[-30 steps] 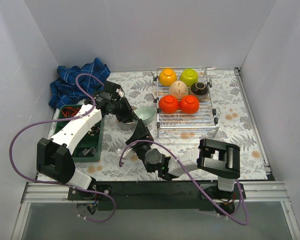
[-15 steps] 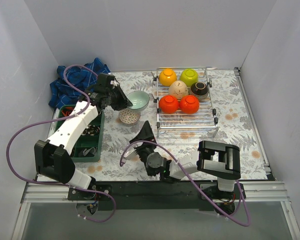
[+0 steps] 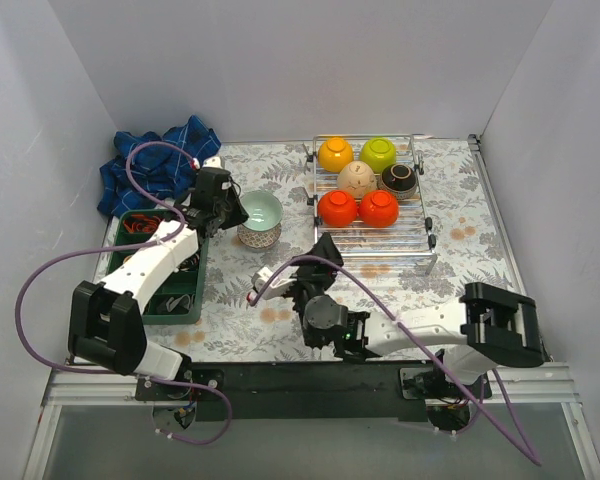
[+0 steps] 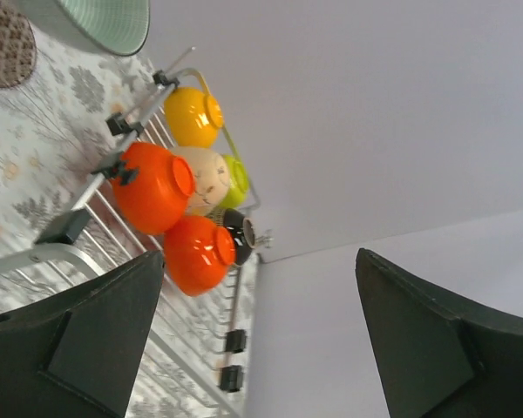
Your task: Unload the bowls from the dish rack
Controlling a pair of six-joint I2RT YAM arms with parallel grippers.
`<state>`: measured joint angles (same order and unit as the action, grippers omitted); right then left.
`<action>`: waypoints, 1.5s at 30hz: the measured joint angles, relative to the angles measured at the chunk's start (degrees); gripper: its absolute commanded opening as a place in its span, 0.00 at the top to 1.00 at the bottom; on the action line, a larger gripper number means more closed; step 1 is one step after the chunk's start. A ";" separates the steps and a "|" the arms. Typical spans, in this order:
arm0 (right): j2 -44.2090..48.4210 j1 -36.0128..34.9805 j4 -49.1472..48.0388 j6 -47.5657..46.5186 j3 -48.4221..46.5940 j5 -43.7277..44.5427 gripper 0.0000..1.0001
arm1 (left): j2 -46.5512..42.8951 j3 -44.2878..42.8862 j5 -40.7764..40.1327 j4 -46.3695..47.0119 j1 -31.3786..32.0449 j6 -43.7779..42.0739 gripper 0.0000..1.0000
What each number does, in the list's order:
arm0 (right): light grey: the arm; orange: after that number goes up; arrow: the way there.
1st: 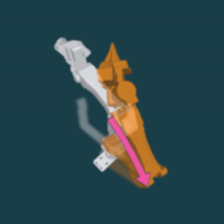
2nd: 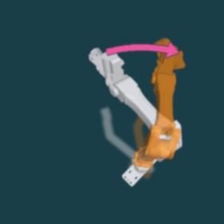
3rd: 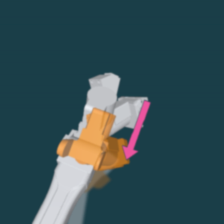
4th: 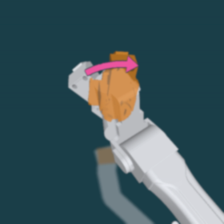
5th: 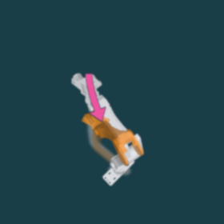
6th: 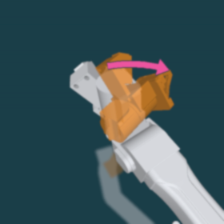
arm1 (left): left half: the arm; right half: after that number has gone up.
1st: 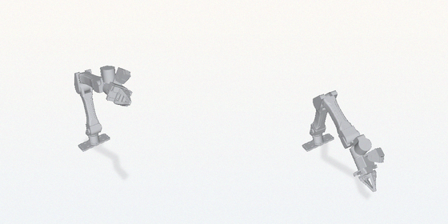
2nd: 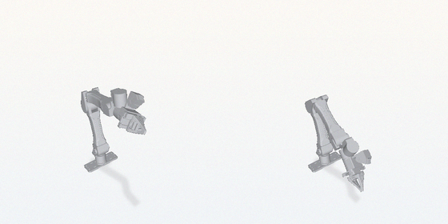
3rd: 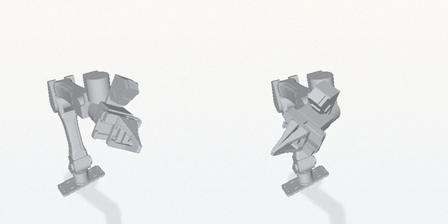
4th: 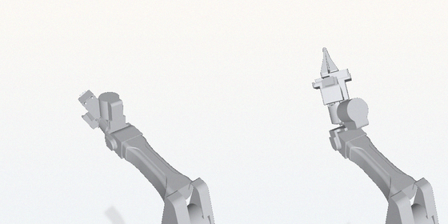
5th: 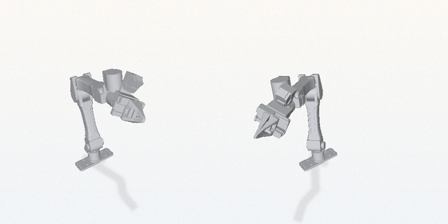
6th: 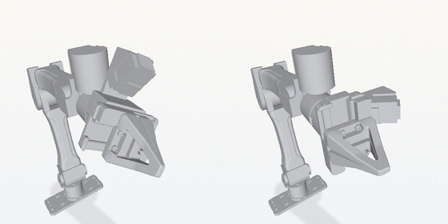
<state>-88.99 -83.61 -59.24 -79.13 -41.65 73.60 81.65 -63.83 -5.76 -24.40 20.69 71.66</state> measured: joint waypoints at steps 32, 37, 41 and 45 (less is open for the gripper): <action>33.94 19.58 79.14 88.19 -4.81 -38.71 0.01 | 10.23 10.05 -1.92 20.70 -0.02 -9.90 0.78; 34.58 19.82 79.71 89.05 -4.24 -39.56 0.02 | 10.12 10.25 -1.46 21.75 -0.02 -9.66 0.69; 35.45 19.91 80.04 89.55 -3.96 -40.28 0.03 | 8.98 12.04 -1.44 23.06 -0.02 -8.96 0.65; 34.97 19.91 80.59 89.55 -3.96 -40.59 0.03 | 7.67 13.14 -1.14 23.19 -0.02 -8.24 0.58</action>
<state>-54.02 -63.70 21.34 10.41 -45.60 33.01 89.32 -50.70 -6.90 -1.21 20.67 63.42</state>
